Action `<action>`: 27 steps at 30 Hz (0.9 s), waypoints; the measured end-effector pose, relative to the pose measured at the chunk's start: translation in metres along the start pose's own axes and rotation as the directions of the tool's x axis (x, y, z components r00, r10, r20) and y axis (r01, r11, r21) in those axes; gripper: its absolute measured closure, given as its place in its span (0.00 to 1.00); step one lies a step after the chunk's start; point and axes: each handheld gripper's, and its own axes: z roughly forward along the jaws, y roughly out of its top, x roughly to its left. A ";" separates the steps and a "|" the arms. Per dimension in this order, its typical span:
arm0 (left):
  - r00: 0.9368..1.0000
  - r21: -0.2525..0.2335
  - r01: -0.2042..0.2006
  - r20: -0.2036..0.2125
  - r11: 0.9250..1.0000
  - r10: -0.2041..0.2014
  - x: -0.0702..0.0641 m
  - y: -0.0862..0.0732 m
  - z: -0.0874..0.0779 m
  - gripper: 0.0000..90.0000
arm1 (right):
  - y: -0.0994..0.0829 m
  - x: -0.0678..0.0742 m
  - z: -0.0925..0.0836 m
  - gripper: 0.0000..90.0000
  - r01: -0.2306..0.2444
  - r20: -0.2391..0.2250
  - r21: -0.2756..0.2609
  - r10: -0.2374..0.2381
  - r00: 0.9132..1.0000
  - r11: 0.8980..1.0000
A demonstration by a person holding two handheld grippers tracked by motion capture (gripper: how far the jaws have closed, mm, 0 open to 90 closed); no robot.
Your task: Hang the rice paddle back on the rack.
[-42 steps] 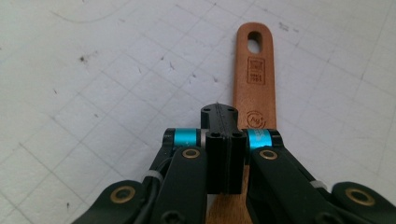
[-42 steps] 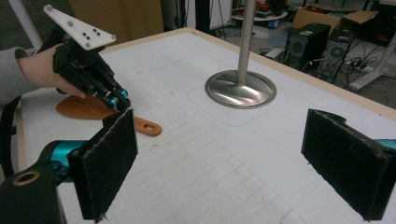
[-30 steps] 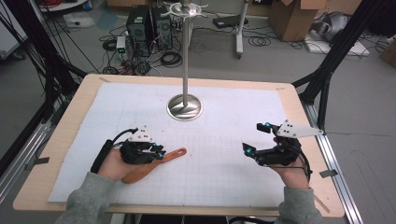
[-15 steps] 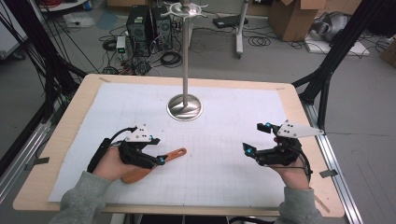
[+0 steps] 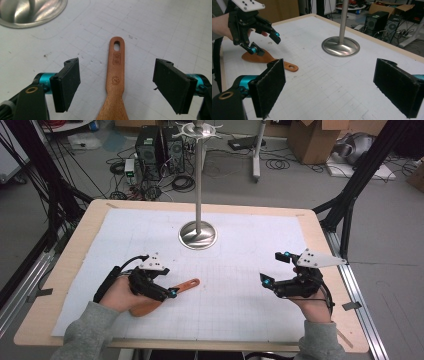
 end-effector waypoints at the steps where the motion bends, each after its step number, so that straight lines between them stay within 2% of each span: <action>1: 1.000 0.005 0.002 -0.005 1.000 -0.002 0.000 0.000 0.001 0.25 | 0.000 0.000 0.000 0.10 0.001 -0.003 -0.001 -0.001 1.000 1.000; 4: 1.000 0.020 -0.001 -0.001 1.000 0.001 0.001 0.001 0.002 0.27 | 0.000 0.000 0.000 0.10 0.005 -0.004 -0.002 -0.005 1.000 1.000; 7: 1.000 0.052 -0.027 0.008 0.998 0.026 0.002 0.002 0.005 0.27 | 0.000 0.000 -0.001 0.10 0.006 -0.002 -0.003 -0.006 1.000 1.000; 10: 0.999 0.070 -0.041 -0.010 0.997 0.041 0.003 0.003 0.009 0.27 | 0.000 -0.001 -0.001 0.10 0.002 -0.003 0.000 -0.002 1.000 1.000; 19: 1.000 0.136 -0.028 0.015 0.990 0.026 0.006 0.003 0.018 0.34 | -0.001 -0.001 -0.001 0.10 -0.001 -0.003 -0.003 0.000 1.000 1.000; 23: 0.999 0.172 -0.036 0.026 0.984 0.032 0.007 0.001 0.024 0.40 | -0.001 -0.001 -0.001 0.10 -0.005 -0.004 -0.003 0.005 1.000 1.000; 27: 0.999 0.188 -0.037 0.032 0.982 0.031 0.008 0.001 0.027 0.43 | -0.001 -0.002 -0.002 0.10 -0.007 -0.002 -0.001 0.007 1.000 1.000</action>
